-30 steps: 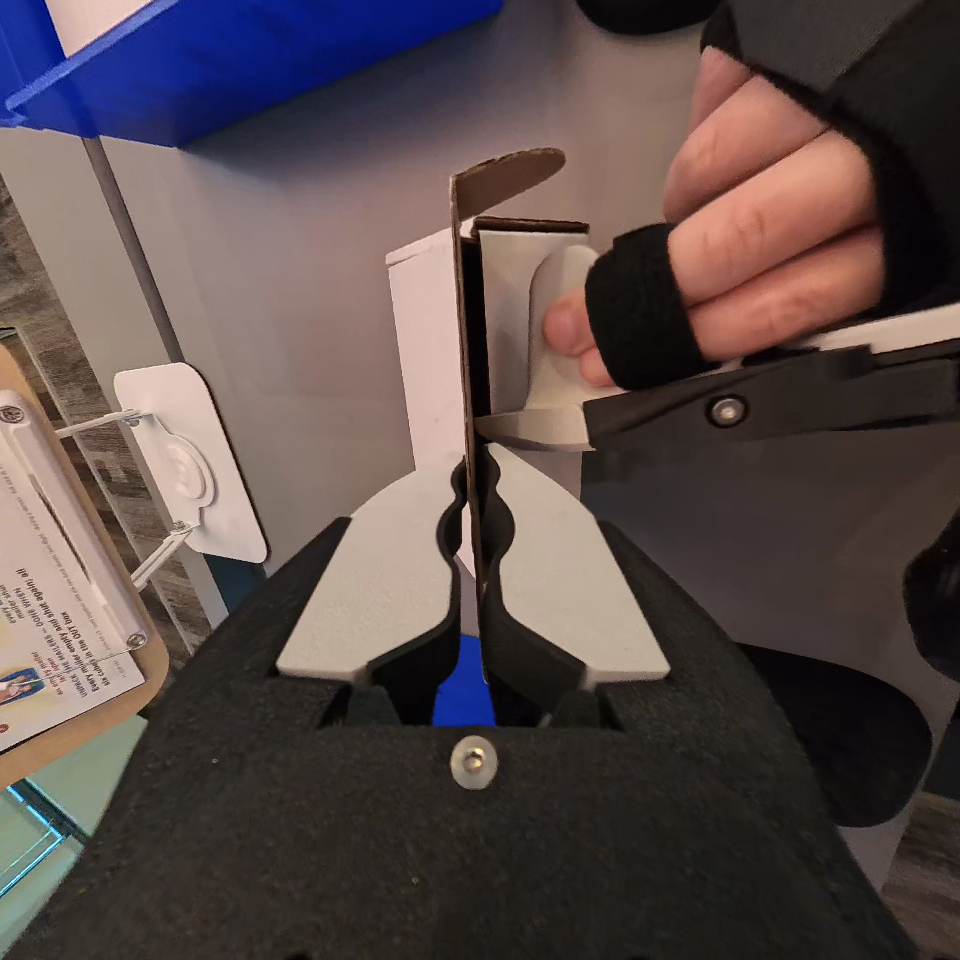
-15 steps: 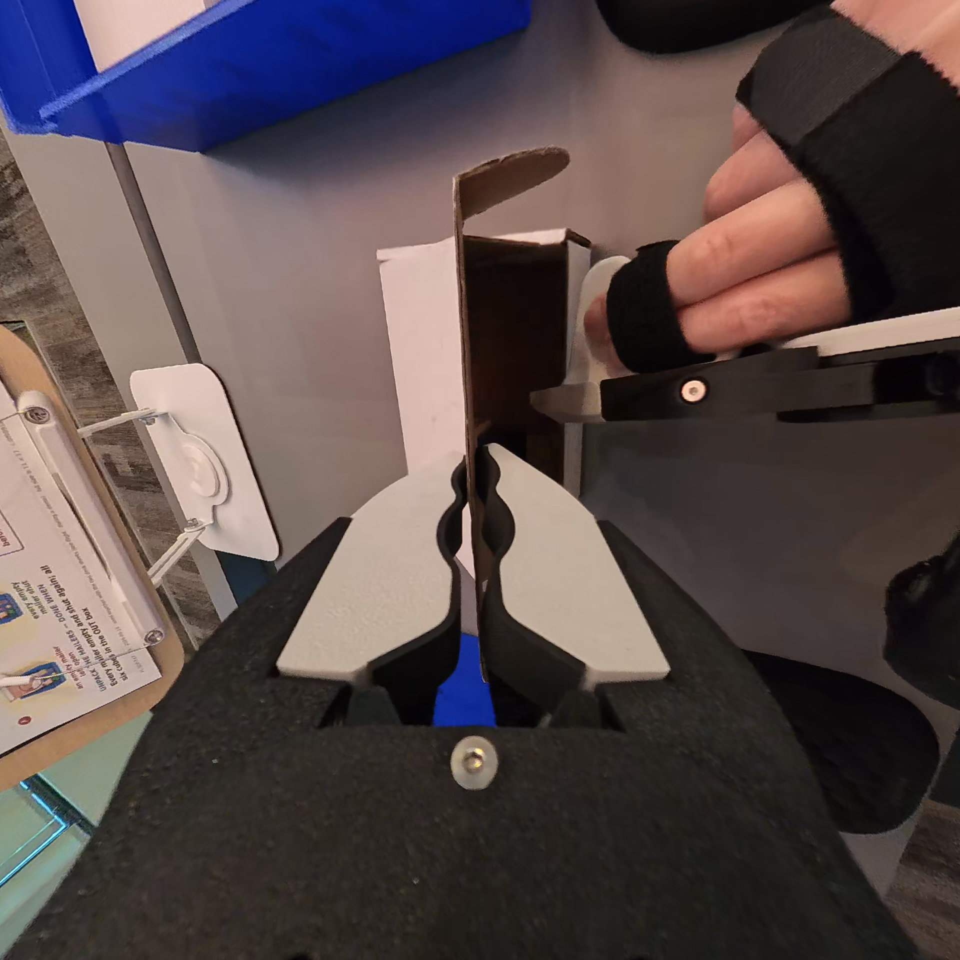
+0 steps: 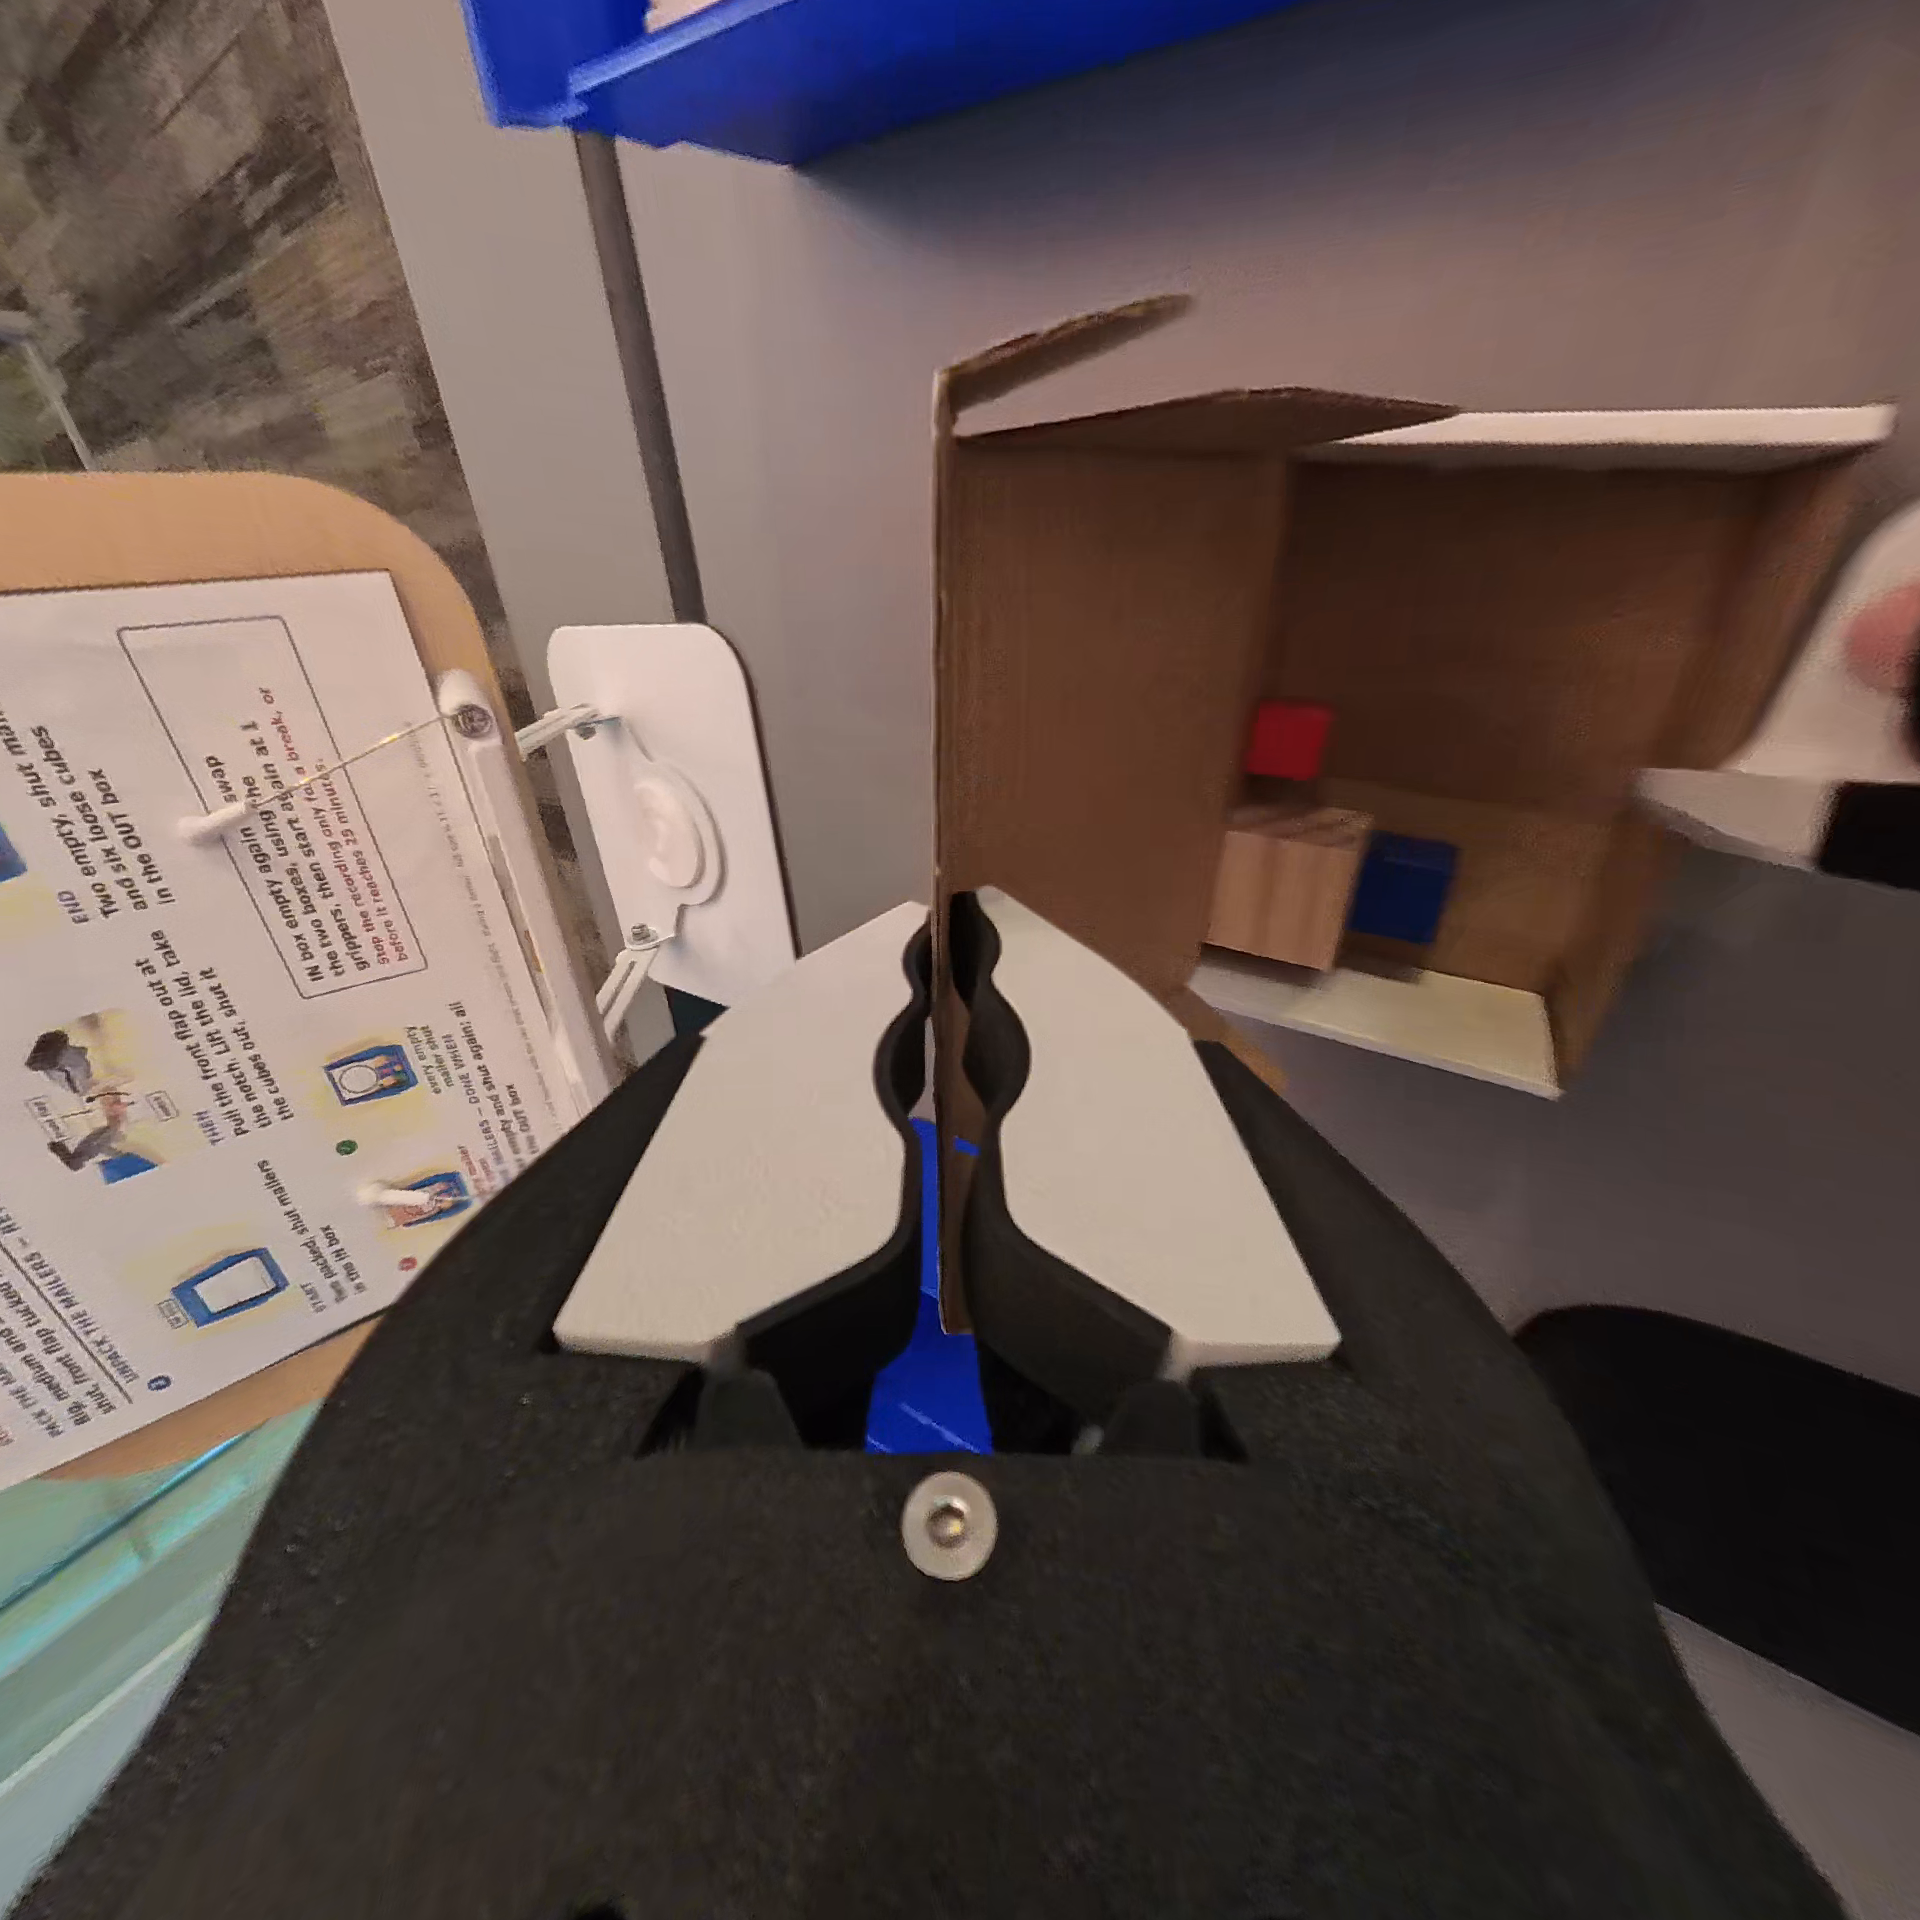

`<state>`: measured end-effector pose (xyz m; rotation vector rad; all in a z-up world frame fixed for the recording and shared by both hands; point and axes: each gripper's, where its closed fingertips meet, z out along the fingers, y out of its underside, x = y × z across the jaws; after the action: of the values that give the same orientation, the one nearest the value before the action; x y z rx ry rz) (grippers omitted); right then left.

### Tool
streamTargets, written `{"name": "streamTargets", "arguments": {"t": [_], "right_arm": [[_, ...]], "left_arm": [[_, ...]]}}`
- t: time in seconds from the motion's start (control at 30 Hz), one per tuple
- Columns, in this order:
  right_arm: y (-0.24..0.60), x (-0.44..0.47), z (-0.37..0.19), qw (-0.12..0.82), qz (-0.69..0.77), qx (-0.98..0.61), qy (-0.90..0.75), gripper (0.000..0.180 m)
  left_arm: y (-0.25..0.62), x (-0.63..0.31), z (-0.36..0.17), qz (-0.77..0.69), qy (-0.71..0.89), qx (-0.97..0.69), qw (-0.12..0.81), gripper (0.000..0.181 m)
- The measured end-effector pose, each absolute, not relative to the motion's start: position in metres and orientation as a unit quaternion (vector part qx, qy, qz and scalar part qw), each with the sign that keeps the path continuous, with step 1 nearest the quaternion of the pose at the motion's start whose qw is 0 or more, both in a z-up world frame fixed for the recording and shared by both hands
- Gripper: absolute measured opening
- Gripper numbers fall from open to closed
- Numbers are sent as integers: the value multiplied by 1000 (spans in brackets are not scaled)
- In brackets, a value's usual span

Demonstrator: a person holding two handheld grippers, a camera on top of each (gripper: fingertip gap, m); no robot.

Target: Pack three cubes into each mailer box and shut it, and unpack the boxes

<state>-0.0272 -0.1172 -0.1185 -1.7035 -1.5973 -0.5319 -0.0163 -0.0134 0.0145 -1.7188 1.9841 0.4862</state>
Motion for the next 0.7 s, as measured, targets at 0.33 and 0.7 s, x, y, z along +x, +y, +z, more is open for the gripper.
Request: {"name": "streamTargets", "arguments": {"t": [0.33,0.7], "right_arm": [[-113,-28,-118,367,-240,-632,-638,14],[-106,-31,-118,377,-235,-625,-642,15]], "left_arm": [[58,-3,-48,225,712,-623,232,2],[83,0,-91,212,707,-649,186,8]]}}
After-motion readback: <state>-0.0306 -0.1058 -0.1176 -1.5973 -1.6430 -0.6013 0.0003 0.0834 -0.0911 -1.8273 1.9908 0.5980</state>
